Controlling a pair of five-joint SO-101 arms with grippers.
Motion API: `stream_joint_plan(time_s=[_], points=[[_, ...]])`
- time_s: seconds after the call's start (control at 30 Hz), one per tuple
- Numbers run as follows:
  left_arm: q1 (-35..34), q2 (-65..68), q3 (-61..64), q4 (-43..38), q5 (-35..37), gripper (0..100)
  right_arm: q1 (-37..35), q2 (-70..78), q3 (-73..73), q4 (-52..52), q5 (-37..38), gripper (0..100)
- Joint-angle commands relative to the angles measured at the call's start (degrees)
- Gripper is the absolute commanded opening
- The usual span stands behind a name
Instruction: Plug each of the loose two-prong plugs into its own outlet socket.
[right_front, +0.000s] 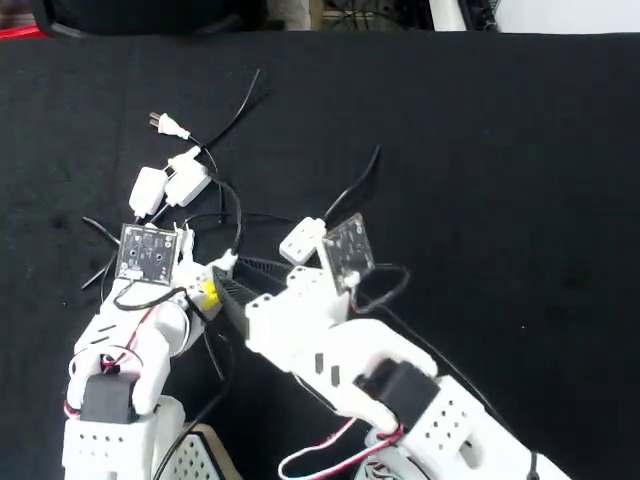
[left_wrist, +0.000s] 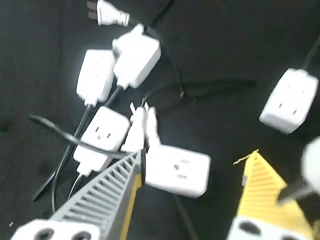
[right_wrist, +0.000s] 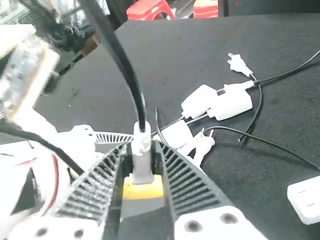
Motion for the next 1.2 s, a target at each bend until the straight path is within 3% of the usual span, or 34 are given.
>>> stream_joint_plan(time_s=[0.0,0.3,0.5,0.6,0.73,0.87,1.0,1.17], points=[[1.6,-0.4,-5.1,-1.0,2.9,32,-0.7,-4.1,-0.4,3.8,-0.4,1.1],[1.5,-0.4,-6.5,-1.1,3.8,32,-0.7,-1.5,-9.2,18.5,0.0,1.1],[1.2,-0.4,-5.9,-0.5,3.4,32,2.3,3.2,-12.3,19.0,2.5,1.1],[1.1,-0.4,-5.6,1.6,-1.1,32,5.9,6.4,-14.9,19.3,5.4,1.1],[-0.9,-0.4,-5.4,6.9,-8.6,32,11.1,14.1,-21.5,24.4,14.2,1.1],[-8.0,-0.4,-3.7,12.0,-14.9,32,15.8,27.6,-32.8,32.6,29.3,1.1],[-15.9,-0.4,2.4,9.7,-19.0,32,20.1,42.9,-44.8,39.9,41.7,1.1],[-18.9,-0.4,9.3,5.6,-22.2,32,20.8,58.9,-52.5,42.6,48.0,1.1]])
